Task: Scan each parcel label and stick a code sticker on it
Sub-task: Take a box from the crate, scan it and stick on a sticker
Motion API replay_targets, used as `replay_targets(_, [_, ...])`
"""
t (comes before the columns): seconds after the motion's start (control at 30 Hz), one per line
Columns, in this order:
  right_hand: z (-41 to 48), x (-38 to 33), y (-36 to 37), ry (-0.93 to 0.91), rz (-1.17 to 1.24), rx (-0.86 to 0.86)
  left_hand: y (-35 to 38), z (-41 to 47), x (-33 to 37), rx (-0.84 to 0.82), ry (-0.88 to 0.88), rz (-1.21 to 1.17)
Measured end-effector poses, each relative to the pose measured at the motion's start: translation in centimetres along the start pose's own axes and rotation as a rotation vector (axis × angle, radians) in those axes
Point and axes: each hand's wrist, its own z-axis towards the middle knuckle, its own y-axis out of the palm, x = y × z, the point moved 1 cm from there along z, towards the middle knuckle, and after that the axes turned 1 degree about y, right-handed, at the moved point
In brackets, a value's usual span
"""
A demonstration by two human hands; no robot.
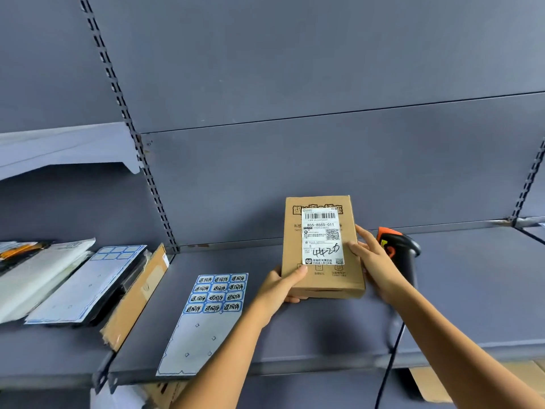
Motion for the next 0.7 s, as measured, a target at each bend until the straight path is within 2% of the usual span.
replay_targets(0.17, [0.2,0.9,0.2,0.053,0.062,0.031,0.5,-1.0,0.8,0.025,-0.048,0.135])
replay_targets(0.3, [0.4,0.9,-0.2,0.085,0.049,0.041,0.0,-1.0,1.9,0.246,-0.018,0.554])
replay_targets(0.4, [0.6,1.1,0.0,0.132,-0.017,0.045,-1.4,-1.0,2.4,0.341,0.041,0.687])
replay_targets(0.53, [1.5,1.9,0.2,0.161,-0.296,0.119,-4.6,-1.7,1.8,0.463,0.050,0.724])
replay_targets(0.7, [2.5,2.2,0.4,0.238,-0.698,0.123,-10.3,-3.9,-0.4,0.494,0.030,0.737])
